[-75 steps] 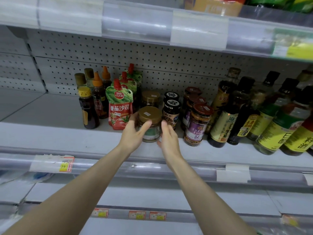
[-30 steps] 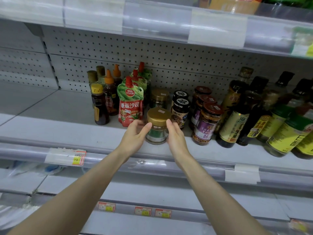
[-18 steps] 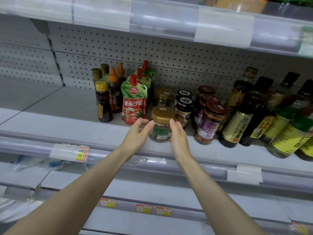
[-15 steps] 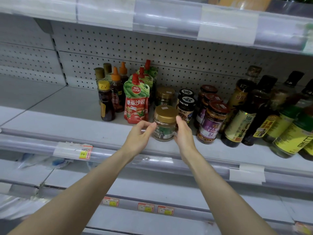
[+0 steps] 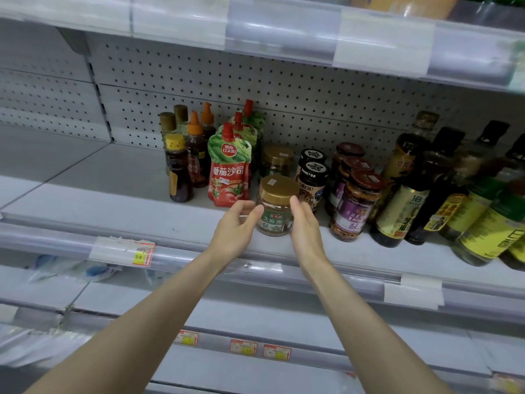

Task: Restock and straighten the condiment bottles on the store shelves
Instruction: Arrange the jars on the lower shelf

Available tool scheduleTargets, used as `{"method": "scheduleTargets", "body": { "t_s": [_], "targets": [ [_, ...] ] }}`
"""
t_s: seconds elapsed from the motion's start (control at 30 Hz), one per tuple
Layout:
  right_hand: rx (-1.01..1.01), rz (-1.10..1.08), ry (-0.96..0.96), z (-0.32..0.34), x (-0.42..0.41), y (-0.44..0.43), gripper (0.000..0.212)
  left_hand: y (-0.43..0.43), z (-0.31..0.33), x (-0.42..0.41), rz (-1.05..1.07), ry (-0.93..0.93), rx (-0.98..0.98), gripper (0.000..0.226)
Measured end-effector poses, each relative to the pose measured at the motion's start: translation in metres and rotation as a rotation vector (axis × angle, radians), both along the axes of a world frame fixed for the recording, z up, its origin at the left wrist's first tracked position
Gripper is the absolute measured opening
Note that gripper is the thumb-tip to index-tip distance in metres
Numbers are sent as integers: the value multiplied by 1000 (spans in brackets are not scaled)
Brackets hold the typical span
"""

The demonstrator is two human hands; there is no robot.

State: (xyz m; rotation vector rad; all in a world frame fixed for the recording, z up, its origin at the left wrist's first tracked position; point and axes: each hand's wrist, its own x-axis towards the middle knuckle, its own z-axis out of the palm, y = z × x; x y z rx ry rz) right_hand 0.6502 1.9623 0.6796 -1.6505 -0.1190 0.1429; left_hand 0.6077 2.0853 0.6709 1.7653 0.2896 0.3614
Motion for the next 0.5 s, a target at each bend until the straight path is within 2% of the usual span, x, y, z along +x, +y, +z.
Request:
{"method": "scheduleTargets", "body": {
  "t_s": [0.07,0.17,0.3,0.4,0.5],
  "targets": [
    [-29,-78,-49,-5,-7,1,43,-1,3,2,-14,18,-19,44],
    [29,-98,-44,-12,-13,3,49,-2,4,2,-37,25,-35,46],
    [49,-73,30,-9,-9,10,79,0,0,1,-51,34,-57,50],
    [55,-55,58,-8,-2,9,54,3,1,6,-77,41,-61,39],
    [49,-47,85,-10,6,8,47,4,6,10,-115,33,-62,14]
  ]
}}
